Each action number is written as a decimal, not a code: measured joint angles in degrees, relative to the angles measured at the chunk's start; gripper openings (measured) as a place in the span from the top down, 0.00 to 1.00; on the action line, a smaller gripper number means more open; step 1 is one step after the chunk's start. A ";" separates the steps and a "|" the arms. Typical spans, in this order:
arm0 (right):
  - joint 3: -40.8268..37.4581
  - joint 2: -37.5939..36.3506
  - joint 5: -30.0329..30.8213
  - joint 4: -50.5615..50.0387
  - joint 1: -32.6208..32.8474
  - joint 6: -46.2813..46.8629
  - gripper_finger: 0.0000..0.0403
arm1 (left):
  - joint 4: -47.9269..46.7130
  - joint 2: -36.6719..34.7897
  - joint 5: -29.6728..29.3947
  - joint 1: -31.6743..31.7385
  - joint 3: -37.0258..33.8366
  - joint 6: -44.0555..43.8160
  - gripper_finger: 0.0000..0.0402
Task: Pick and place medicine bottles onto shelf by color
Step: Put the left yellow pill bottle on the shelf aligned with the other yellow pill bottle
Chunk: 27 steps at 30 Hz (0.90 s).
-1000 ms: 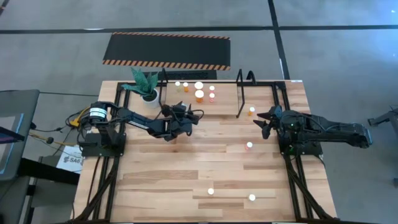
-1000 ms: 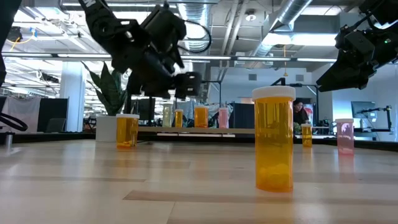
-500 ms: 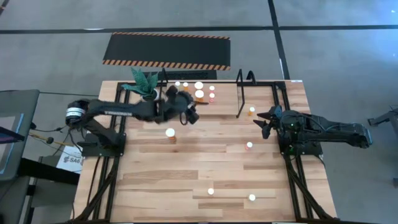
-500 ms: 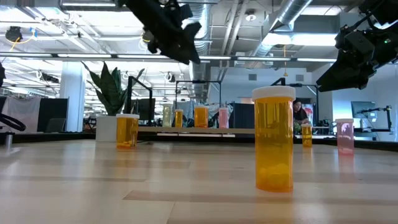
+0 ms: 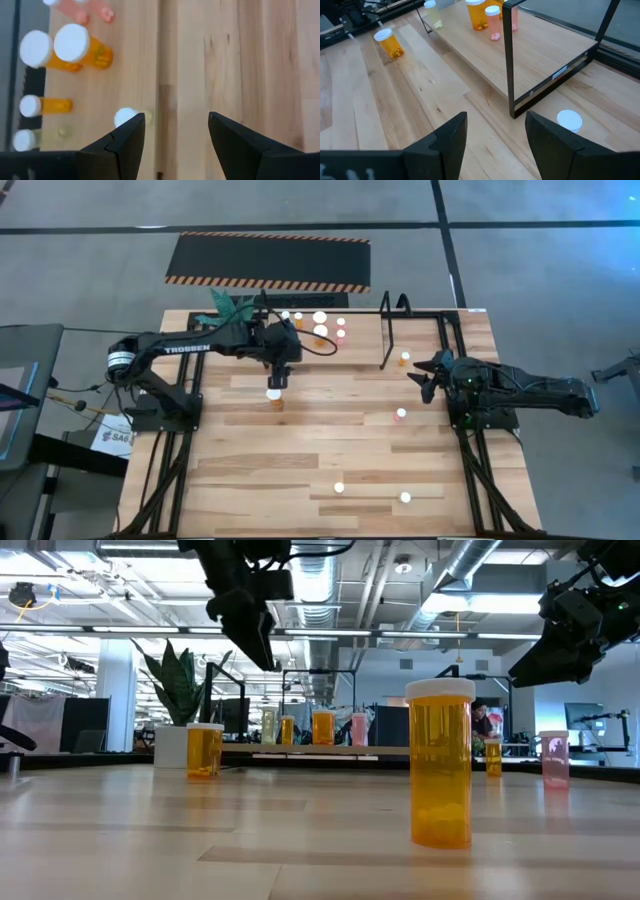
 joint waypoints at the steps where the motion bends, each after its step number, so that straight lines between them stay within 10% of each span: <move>1: 0.00 0.00 -0.01 0.00 -0.01 0.01 0.44 | 0.17 0.00 -0.07 0.09 0.00 1.38 0.49; 27: 0.00 -0.02 0.02 0.00 0.00 0.01 0.44 | 3.97 8.73 0.13 6.29 0.01 7.70 0.24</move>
